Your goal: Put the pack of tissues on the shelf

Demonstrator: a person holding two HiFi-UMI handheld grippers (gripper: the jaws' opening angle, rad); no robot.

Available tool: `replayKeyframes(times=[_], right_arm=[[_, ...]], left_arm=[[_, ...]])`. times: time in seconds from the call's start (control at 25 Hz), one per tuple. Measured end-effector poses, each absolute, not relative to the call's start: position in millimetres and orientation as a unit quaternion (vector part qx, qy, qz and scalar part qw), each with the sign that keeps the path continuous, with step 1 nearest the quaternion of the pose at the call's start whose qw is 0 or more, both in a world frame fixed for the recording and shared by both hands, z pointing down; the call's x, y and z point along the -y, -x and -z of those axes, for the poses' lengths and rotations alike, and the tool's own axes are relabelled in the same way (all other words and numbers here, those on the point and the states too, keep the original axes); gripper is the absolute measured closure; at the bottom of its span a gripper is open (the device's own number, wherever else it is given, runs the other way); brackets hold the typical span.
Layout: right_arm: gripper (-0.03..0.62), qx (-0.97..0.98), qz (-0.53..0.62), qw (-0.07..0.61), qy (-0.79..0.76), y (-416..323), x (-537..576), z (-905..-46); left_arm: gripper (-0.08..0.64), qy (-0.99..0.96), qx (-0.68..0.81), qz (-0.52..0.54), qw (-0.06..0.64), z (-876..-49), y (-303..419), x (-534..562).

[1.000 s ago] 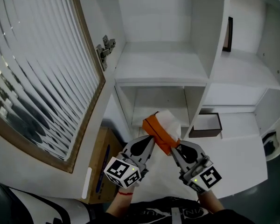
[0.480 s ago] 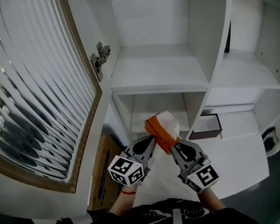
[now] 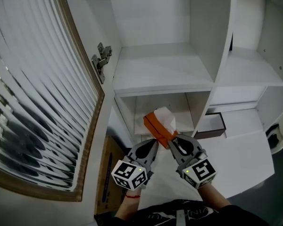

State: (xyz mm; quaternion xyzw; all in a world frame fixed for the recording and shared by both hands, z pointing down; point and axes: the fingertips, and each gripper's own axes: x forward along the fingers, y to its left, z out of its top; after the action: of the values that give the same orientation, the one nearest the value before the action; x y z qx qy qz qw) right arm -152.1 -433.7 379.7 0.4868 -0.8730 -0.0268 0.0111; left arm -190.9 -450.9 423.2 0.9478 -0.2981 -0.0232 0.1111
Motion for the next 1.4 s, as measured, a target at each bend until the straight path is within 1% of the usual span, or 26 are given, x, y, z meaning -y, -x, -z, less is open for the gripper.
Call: replayKeyframes(times=[0.24,0.44,0.72,0.92,1.16,1.24,1.4], right_arm=[[0.565,0.870,0.027,0.022,-0.492,162.5,448.4,-387.2],[0.565,0.862,0.027,0.028,-0.506,163.3,462.2,-392.4],[0.565,0.862,0.005,0.020,-0.507,165.1,466.2,-396.8],[0.563,0.870,-0.009,0.010,-0.494,166.6,460.9,-398.5],[0.512,0.879,-0.035,-0.031,-0.474,162.6,454.0,-393.5],[0.439,0.882,-0.037,-0.035,-0.468,162.0,450.7,-392.4],[0.436,0.884,-0.035,-0.038,-0.466,157.7,444.1,-391.0]], left_arm=[[0.554,-0.951,0.287,0.017,0.112,-429.4,189.0,437.4],[0.554,-0.958,0.274,0.009,0.085,-429.1,177.7,426.6],[0.554,-0.960,0.264,-0.002,0.093,-434.1,164.3,420.9],[0.554,-0.954,0.284,0.015,0.099,-430.1,173.9,429.6],[0.554,-0.951,0.291,0.018,0.099,-427.8,175.5,432.8],[0.554,-0.949,0.297,0.018,0.100,-428.2,176.5,434.6],[0.554,-0.948,0.301,0.016,0.100,-427.7,175.3,436.8]])
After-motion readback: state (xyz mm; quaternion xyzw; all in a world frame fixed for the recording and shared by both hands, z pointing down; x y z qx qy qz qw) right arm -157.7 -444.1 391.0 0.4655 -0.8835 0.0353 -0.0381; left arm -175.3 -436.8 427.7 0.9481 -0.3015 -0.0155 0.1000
